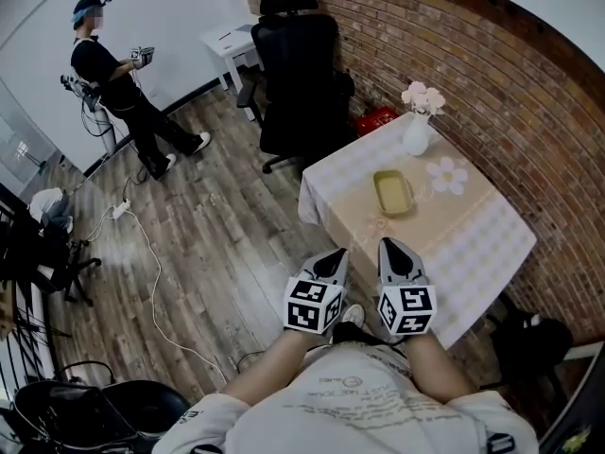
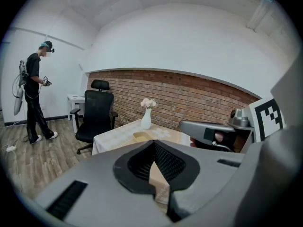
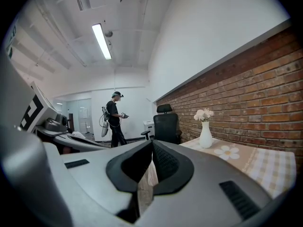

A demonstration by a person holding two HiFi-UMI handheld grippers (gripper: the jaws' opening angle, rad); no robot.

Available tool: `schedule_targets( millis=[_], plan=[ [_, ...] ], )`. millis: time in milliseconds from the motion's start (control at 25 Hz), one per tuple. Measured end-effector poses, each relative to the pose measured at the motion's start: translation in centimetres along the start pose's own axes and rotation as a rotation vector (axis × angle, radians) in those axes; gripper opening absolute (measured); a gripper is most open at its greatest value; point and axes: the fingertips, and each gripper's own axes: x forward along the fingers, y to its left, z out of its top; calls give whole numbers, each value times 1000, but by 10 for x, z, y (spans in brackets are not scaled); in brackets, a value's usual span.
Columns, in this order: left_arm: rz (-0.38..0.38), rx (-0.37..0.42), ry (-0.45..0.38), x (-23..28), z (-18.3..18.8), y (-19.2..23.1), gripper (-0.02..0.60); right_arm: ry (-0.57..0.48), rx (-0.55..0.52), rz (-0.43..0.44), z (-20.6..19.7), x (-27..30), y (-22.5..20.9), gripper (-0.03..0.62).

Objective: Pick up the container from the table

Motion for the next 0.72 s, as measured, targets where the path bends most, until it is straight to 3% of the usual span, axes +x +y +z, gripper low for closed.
schedule_targets(
  millis=[720],
  plan=[
    [-72, 11, 76, 129, 47, 42, 5, 55, 39, -89, 12, 111, -90, 3]
  ],
)
